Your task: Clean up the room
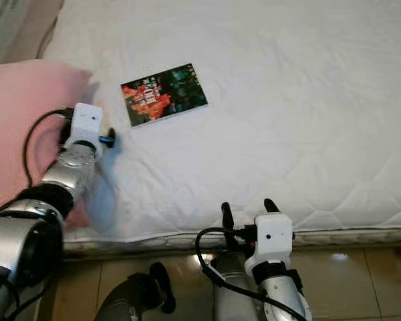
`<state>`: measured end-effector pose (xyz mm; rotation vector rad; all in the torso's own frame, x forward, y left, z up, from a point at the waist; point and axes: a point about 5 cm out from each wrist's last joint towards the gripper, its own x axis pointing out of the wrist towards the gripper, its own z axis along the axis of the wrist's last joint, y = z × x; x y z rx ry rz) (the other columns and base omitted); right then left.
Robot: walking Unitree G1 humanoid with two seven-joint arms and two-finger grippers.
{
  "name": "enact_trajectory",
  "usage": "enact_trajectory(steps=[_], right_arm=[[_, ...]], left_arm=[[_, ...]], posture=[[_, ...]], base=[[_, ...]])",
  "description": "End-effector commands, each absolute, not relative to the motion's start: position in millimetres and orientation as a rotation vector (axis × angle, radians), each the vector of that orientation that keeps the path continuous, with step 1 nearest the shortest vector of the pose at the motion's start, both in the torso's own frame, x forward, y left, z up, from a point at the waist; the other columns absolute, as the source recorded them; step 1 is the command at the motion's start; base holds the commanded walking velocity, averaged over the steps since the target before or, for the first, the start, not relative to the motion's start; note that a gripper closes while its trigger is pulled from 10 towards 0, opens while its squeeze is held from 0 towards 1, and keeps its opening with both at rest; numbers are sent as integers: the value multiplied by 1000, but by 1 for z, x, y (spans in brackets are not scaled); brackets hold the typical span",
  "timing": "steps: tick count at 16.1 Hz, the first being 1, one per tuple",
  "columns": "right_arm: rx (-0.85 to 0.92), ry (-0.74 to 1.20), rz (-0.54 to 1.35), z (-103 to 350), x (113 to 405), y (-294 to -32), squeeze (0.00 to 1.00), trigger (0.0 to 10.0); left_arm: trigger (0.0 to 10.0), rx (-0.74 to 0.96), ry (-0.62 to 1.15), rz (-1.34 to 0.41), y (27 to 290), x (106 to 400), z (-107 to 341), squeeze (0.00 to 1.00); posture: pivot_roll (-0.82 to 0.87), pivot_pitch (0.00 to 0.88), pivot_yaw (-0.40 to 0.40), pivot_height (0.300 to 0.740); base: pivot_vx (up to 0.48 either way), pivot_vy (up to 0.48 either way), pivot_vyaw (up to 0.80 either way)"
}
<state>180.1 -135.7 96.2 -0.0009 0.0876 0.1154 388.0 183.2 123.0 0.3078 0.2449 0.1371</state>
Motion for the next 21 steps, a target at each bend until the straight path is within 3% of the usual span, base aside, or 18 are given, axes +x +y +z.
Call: enact_trajectory(steps=[1, 4, 7, 10, 14, 18, 21], right_arm=[[7, 115, 126, 90, 177, -135, 0, 10000], [1, 83, 116, 92, 190, -139, 0, 10000], [24, 45, 90, 95, 205, -145, 0, 10000], [50, 13, 92, 97, 224, -142, 0, 10000], [98, -31, 120, 102, 255, -136, 0, 10000], [151, -51, 95, 106, 278, -139, 0, 10000], [159, -140, 22, 119, 284, -151, 0, 10000]], left_arm=[[10000, 316, 296, 130, 180, 379, 104, 0], [10000, 165, 276, 12, 132, 373, 92, 0], [10000, 56, 113, -179, 85, 368, 106, 0], [10000, 6, -34, -345, 64, 349, 125, 0], [10000, -97, -66, -295, 92, 317, 125, 0], [10000, -42, -64, -265, 99, 307, 123, 0], [10000, -229, 137, -2, 142, 314, 92, 0]], posture=[[-332, 214, 83, 740], [-326, 178, 91, 740], [-276, 142, 92, 740], [-228, 103, 84, 740], [-124, 32, 54, 740], [-72, 0, 39, 740], [-79, 0, 32, 740]], base=[[0, 0, 0], [0, 0, 0], [0, 0, 0], [0, 0, 0], [0, 0, 0], [0, 0, 0], [0, 0, 0]])
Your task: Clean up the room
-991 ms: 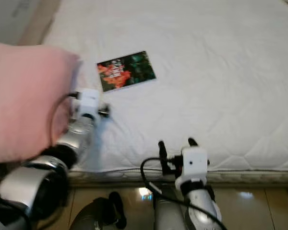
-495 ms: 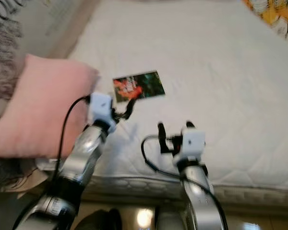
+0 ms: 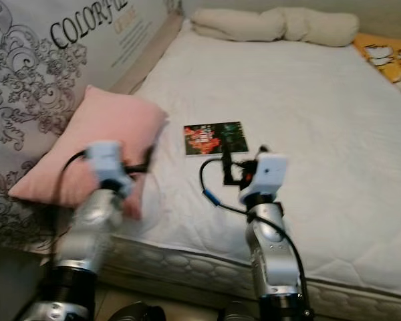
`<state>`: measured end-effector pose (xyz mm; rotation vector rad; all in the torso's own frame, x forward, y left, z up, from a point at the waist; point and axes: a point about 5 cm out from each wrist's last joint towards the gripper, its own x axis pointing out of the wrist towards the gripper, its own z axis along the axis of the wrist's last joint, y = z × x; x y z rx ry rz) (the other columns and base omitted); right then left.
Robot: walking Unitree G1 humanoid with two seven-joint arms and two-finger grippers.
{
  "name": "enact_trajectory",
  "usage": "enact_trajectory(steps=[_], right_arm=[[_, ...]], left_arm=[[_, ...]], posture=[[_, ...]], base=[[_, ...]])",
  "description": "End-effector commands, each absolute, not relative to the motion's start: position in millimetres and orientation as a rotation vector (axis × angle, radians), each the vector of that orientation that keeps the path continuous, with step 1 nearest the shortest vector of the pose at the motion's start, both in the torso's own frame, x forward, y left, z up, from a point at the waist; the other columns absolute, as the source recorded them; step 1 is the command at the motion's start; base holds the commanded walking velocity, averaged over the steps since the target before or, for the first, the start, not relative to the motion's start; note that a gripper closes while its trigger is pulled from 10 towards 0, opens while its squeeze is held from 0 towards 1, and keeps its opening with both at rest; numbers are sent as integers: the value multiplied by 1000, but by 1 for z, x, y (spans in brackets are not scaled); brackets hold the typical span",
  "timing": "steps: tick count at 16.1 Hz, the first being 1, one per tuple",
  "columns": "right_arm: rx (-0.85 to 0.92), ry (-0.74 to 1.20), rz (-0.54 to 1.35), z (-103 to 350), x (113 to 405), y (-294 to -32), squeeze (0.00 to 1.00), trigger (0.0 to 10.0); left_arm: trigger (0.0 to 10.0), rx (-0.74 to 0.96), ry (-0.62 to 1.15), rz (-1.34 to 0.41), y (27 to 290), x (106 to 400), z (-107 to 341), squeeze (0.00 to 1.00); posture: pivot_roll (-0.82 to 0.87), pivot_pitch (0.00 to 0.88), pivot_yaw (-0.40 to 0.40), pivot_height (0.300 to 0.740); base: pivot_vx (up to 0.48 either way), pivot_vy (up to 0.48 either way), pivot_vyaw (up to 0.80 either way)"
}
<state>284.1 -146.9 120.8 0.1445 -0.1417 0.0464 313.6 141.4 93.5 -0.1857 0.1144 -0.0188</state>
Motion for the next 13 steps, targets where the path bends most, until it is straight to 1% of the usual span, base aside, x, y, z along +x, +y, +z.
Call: enact_trajectory(steps=[1, 3, 5, 6, 10, 13], right_arm=[[153, -139, -5, 116, 279, -158, 0, 10000], [161, -67, -57, 96, 266, -172, 0, 10000], [189, -38, -97, 87, 266, -176, 0, 10000], [188, -30, -93, 87, 271, -173, 0, 10000], [155, -35, -69, 87, 274, -171, 0, 10000], [140, -51, -45, 90, 280, -169, 0, 10000]], left_arm=[[10000, -152, 128, -2, 148, 312, 90, 0], [10000, -63, 83, -94, 140, 309, 97, 0], [10000, -53, 63, -146, 130, 312, 103, 0], [10000, -70, 57, -167, 126, 316, 106, 0], [10000, -57, 47, -181, 126, 319, 109, 0], [10000, -58, 49, -181, 125, 319, 109, 0]], posture=[[-82, 0, 30, 740], [-84, 0, 36, 740], [-92, 0, 45, 740], [-96, 0, 51, 740], [-102, 0, 60, 740], [-96, 0, 55, 736]], base=[[0, 0, 0], [0, 0, 0], [0, 0, 0], [0, 0, -781], [0, 0, -711], [0, 0, 0]])
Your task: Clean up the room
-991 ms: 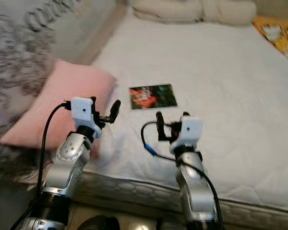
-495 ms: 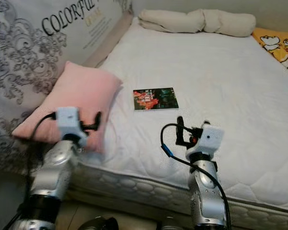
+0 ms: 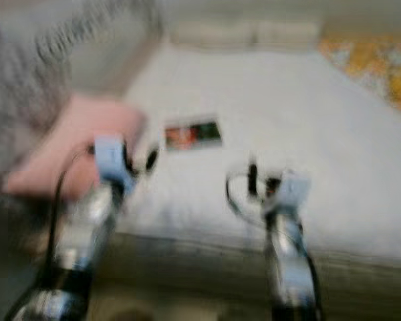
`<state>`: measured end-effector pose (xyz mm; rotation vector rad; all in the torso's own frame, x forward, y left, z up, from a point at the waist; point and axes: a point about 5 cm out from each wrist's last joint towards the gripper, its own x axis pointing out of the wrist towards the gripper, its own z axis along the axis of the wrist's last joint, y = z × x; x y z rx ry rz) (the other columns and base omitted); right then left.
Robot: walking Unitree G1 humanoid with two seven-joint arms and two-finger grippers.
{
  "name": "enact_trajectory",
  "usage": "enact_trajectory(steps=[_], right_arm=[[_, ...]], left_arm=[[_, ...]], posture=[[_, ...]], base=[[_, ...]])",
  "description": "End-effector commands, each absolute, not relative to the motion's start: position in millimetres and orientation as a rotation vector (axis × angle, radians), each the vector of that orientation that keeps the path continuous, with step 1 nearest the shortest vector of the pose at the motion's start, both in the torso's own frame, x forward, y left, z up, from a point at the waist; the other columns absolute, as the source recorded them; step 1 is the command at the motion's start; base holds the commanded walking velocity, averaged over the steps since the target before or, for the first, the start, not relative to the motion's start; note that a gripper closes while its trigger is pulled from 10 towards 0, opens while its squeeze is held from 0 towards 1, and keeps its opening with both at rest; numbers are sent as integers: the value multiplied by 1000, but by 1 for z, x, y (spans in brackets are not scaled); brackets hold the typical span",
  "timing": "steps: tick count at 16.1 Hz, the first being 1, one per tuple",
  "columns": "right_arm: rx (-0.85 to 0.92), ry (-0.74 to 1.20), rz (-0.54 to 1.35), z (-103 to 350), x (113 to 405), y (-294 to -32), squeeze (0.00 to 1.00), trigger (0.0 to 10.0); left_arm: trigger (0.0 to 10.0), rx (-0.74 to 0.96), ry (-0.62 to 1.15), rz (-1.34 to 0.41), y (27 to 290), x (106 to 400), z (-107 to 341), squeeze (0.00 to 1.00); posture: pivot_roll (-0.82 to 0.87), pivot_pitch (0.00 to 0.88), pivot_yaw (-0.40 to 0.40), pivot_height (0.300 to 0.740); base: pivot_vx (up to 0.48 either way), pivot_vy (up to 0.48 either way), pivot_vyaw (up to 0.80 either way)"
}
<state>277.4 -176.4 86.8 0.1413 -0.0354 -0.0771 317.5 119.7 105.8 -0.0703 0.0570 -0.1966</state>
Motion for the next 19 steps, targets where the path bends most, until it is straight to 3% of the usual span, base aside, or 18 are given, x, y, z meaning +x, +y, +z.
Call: enact_trajectory(steps=[1, 6, 7, 8, 19], right_arm=[[139, -54, -41, 91, 281, -168, 0, 10000], [100, -83, 2, 97, 287, -163, 0, 10000], [102, -86, 5, 97, 285, -163, 0, 10000], [107, -69, 5, 92, 279, -162, 0, 10000], [98, -57, 11, 90, 278, -162, 0, 10000]], left_arm=[[10000, -57, 48, -181, 125, 319, 109, 0], [10000, -3, 78, -106, 136, 319, 95, 0], [10000, -8, 81, -79, 144, 317, 90, 463], [10000, -57, 106, -65, 150, 316, 86, 1000], [10000, -106, 117, -137, 141, 320, 85, 1000]], posture=[[-96, 0, 55, 736], [-95, 0, 44, 736], [-96, 0, 42, 736], [-94, 0, 39, 736], [-104, 0, 40, 736]], base=[[0, 0, 0], [0, 0, 0], [0, 0, 0], [0, 0, 0], [0, 0, 0]])
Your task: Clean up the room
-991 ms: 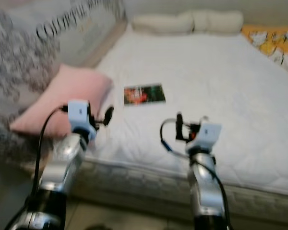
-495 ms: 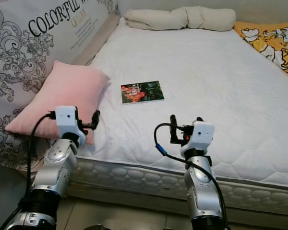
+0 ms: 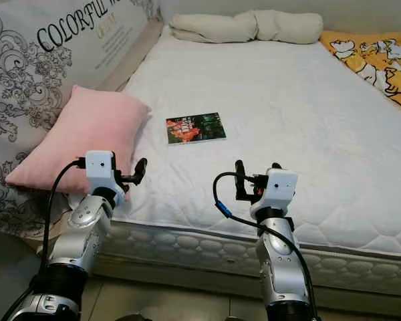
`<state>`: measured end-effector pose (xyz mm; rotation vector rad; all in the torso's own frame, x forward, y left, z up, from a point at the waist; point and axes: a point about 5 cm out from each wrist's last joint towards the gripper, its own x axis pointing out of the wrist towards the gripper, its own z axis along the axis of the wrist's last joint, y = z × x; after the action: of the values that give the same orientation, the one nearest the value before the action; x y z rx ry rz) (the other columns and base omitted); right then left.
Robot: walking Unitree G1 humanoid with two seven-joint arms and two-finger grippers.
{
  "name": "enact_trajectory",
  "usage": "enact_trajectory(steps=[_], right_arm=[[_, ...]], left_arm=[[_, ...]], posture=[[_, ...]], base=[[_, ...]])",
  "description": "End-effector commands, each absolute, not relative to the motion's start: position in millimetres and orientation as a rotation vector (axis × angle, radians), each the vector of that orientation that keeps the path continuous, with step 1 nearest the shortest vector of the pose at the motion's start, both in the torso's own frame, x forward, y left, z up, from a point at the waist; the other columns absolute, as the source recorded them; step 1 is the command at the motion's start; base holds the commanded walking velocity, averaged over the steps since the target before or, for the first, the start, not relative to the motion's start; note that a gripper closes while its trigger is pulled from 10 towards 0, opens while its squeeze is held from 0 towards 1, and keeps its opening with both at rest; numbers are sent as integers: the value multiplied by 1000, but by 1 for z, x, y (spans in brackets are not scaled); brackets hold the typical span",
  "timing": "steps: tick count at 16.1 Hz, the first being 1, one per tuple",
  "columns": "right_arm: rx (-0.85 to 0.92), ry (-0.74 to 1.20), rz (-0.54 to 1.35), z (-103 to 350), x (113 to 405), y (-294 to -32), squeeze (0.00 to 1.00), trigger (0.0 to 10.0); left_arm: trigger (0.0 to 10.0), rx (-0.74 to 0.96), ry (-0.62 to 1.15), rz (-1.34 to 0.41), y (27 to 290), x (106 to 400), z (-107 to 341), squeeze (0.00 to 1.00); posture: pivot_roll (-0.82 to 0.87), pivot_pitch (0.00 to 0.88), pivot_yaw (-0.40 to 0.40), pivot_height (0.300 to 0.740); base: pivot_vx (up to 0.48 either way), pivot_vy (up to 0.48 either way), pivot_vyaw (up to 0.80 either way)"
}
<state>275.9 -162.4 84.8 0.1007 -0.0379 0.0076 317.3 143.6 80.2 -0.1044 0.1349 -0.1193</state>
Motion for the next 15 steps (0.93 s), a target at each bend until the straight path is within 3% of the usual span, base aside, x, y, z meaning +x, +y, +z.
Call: enact_trajectory(steps=[1, 3, 4, 15], right_arm=[[97, -58, 12, 90, 279, -162, 0, 10000], [102, -47, 10, 90, 281, -162, 0, 10000], [91, -44, 11, 90, 282, -162, 0, 10000], [69, -49, 33, 90, 287, -162, 0, 10000]], left_arm=[[10000, -105, 115, -141, 140, 321, 85, 1000], [10000, -97, 109, -146, 139, 322, 87, 1000], [10000, -81, 101, -143, 139, 323, 88, 0], [10000, -14, 10, -173, 131, 325, 104, 0]], posture=[[-104, 0, 39, 736], [-103, 0, 37, 736], [-101, 0, 36, 736], [-88, 0, 34, 736]], base=[[0, 0, 0], [0, 0, -784], [0, 0, -744], [0, 0, 0]])
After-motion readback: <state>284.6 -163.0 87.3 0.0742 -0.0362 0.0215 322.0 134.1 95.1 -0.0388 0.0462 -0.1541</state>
